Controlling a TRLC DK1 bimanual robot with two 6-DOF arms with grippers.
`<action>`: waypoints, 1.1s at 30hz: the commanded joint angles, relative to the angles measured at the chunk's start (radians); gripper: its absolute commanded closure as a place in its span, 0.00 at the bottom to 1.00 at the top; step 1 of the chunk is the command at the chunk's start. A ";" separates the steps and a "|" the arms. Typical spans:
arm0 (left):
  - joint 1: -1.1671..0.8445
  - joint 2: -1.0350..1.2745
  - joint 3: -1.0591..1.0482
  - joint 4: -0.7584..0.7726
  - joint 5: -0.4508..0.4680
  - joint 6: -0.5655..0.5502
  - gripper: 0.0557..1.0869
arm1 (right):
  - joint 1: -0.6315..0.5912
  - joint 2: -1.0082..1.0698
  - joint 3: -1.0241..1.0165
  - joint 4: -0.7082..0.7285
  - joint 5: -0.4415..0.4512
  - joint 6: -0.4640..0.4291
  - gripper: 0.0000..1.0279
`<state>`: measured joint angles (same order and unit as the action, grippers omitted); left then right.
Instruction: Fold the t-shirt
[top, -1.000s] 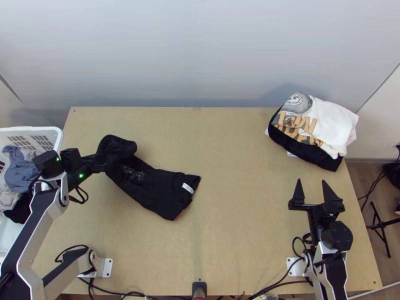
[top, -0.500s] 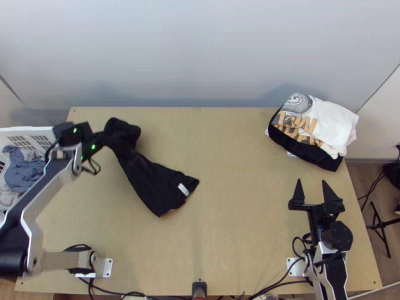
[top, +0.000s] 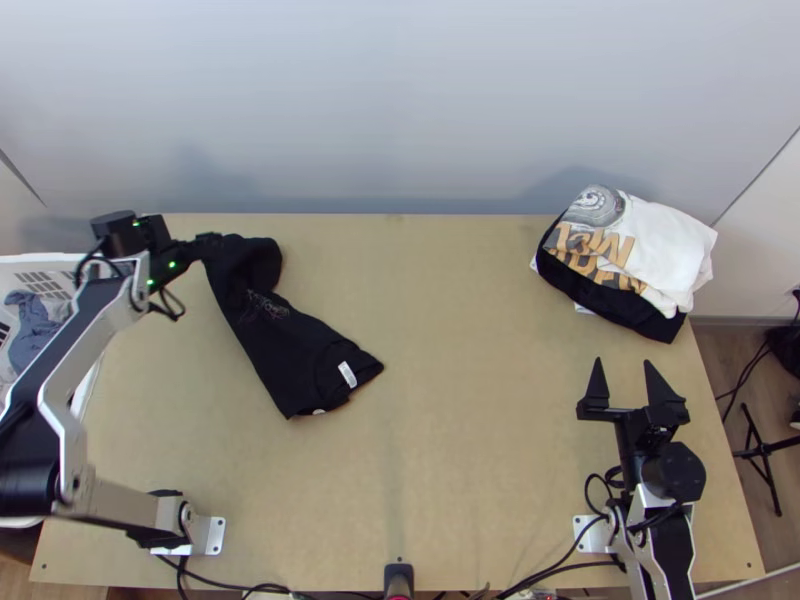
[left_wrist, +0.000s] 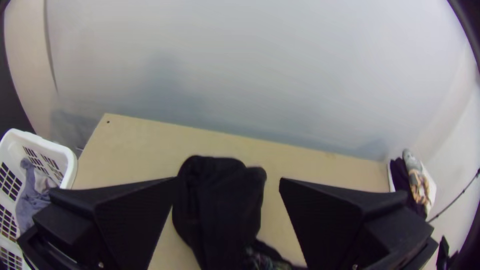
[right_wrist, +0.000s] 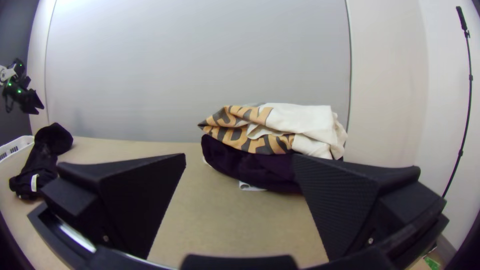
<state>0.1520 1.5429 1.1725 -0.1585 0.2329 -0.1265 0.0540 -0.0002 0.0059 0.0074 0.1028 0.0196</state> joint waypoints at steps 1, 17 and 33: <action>-0.011 -0.237 -0.024 -0.497 0.054 0.364 0.04 | 0.000 0.000 0.000 0.000 0.000 0.000 0.04; -0.485 -0.708 -0.407 -0.931 0.052 0.808 0.10 | 0.000 0.000 0.000 0.000 0.000 0.000 0.04; -0.858 -0.607 -0.616 -0.332 -0.265 0.551 0.22 | 0.000 0.000 0.000 0.000 0.000 0.000 0.04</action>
<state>-0.6415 0.8753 0.6243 -0.6754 0.0498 0.4572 0.0536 -0.0002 0.0059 0.0074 0.1024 0.0196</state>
